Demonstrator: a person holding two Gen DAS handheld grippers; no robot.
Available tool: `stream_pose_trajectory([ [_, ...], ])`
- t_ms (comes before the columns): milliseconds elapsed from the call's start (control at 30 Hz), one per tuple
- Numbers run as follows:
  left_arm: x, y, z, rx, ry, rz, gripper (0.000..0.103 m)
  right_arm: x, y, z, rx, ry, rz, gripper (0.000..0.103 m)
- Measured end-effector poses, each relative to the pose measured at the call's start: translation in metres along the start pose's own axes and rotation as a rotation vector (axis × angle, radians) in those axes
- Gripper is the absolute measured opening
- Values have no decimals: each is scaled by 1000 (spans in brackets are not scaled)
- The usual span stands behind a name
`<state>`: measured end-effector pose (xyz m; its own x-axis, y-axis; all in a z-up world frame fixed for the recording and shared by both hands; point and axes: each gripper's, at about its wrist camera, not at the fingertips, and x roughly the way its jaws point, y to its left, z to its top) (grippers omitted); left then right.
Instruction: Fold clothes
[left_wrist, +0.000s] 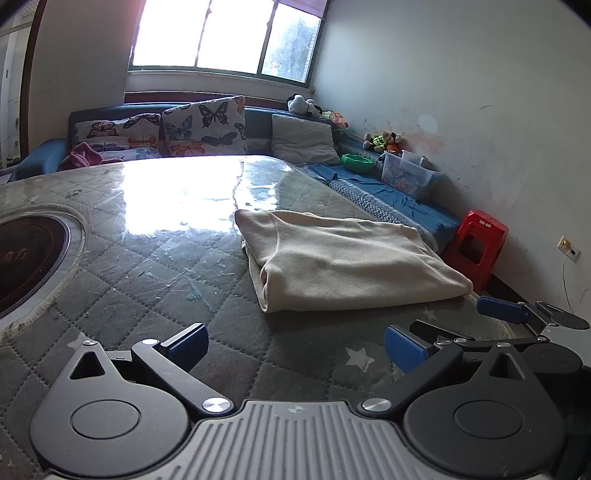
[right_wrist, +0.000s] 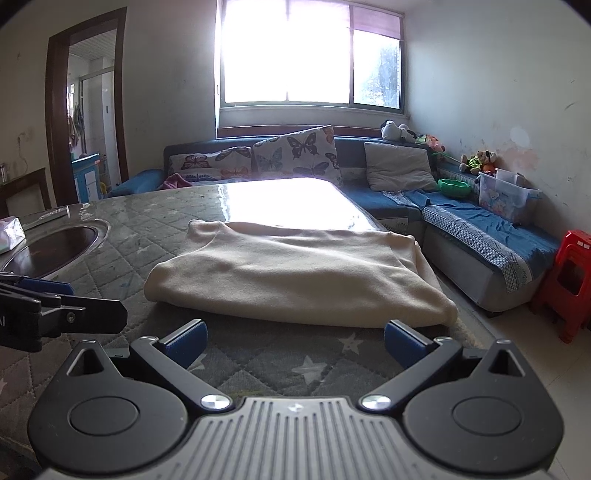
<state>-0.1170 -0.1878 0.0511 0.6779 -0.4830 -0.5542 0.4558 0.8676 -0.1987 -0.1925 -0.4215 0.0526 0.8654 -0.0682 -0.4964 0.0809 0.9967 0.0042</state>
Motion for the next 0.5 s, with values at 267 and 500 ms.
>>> stream_pose_trajectory([
  [267, -1, -3, -2, 4, -4, 8, 103, -1, 0, -2, 0, 0, -3, 103],
  [500, 0, -7, -2, 20, 3, 8, 103, -3, -2, -3, 5, -3, -6, 103],
])
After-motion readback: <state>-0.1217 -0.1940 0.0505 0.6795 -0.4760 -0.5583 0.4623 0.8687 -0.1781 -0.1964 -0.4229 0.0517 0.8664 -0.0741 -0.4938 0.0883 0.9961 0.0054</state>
